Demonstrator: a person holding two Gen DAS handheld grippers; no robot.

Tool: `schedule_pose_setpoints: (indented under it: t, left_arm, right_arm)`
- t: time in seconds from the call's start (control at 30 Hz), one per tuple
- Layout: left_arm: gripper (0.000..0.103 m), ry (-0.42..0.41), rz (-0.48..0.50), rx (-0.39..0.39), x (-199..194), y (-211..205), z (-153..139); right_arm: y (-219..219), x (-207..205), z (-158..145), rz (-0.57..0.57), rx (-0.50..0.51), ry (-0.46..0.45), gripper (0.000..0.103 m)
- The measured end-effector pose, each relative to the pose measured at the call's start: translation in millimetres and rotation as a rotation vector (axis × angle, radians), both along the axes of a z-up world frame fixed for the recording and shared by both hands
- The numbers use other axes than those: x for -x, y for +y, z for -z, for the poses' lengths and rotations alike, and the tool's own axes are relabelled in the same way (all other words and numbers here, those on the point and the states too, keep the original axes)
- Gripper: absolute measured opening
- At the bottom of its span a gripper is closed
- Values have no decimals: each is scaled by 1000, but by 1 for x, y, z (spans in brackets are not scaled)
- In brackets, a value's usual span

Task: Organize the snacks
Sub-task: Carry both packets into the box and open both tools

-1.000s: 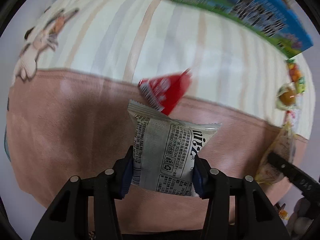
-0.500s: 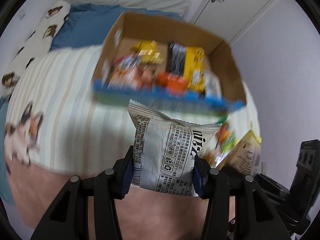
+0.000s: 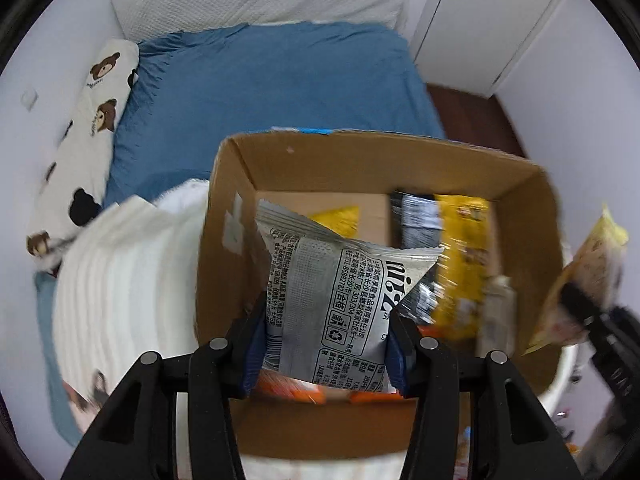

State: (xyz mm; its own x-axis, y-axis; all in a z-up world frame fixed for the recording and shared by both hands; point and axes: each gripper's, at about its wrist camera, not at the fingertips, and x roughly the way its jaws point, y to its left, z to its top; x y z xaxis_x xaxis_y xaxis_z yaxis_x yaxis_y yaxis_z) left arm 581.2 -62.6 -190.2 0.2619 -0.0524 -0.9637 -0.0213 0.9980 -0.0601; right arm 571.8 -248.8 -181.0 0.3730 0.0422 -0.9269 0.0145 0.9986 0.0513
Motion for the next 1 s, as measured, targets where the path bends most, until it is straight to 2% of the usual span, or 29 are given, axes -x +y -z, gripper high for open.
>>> schedule_pose_setpoints:
  t: [0.2, 0.33, 0.4, 0.5, 0.53, 0.57, 0.63, 0.8, 0.9, 1.0]
  left_arm:
    - [47, 81, 5, -132, -41, 8, 40]
    - [48, 139, 16, -168, -59, 12, 62]
    - [48, 158, -4, -133, -64, 17, 69]
    - [57, 136, -28, -99, -64, 25, 69]
    - [67, 141, -32, -63, -64, 27, 69]
    - [75, 144, -34, -33, -63, 28, 69]
    - [84, 141, -31, -8, -59, 27, 67]
    - [85, 139, -40, 14, -52, 22, 66]
    - [85, 140, -71, 82, -42, 26, 63]
    - [85, 115, -88, 117, -29, 27, 56]
  right_arm:
    - [9, -53, 33, -9, 128, 82, 41]
    - [11, -72, 51, -3, 187, 127, 42]
    - [7, -77, 59, -1, 207, 153, 45]
    - [10, -78, 66, -11, 192, 172, 71]
    - [11, -78, 66, -13, 186, 170, 83]
    - [12, -78, 65, -18, 179, 163, 87]
    - [12, -77, 64, -17, 174, 155, 91]
    - [11, -69, 65, 3, 122, 137, 94]
    - [11, -59, 63, 7, 88, 120, 94]
    - [10, -47, 60, 16, 44, 92, 94]
